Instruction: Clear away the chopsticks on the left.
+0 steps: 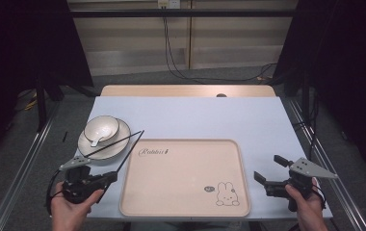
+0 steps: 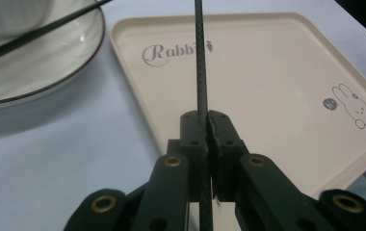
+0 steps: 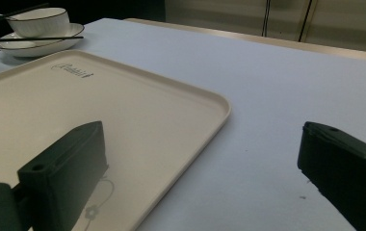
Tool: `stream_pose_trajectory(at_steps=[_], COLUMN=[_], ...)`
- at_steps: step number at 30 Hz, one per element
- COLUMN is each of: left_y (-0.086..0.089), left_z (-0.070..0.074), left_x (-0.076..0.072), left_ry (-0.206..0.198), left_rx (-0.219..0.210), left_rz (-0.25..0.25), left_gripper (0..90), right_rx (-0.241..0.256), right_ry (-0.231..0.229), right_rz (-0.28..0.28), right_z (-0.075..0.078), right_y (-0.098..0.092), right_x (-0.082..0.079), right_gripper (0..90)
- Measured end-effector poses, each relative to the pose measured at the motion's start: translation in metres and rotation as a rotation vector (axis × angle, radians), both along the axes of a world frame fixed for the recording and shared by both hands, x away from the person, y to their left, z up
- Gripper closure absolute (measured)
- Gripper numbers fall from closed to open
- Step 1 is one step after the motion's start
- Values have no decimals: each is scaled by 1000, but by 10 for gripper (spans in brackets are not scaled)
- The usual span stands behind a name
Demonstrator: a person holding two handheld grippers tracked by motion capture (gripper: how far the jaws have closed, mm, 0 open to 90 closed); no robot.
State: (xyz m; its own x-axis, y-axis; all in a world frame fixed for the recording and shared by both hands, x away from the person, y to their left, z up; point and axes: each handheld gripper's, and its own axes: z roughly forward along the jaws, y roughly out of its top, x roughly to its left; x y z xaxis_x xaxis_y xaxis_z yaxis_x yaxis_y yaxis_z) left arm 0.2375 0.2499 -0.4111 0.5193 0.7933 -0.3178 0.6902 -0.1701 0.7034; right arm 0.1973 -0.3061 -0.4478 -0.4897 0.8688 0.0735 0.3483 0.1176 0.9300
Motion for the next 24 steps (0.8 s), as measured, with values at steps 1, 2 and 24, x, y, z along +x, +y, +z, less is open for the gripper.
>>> stream_pose_trajectory(at_steps=[1, 2, 24], left_y=[-3, -3, -40], left_z=[-2, -2, -44], left_x=[1, 1, 12], left_ry=[10, 10, 156], left_rx=[11, 11, 62], left_rz=[0, 0, 133], left_gripper=[860, 860, 860], right_rx=[-2, -2, -8], right_ry=[-1, -1, 4], right_rz=[2, 2, 16], right_z=[0, 0, 0], right_y=[0, 0, 2], right_x=[0, 0, 1], right_gripper=[29, 29, 29])
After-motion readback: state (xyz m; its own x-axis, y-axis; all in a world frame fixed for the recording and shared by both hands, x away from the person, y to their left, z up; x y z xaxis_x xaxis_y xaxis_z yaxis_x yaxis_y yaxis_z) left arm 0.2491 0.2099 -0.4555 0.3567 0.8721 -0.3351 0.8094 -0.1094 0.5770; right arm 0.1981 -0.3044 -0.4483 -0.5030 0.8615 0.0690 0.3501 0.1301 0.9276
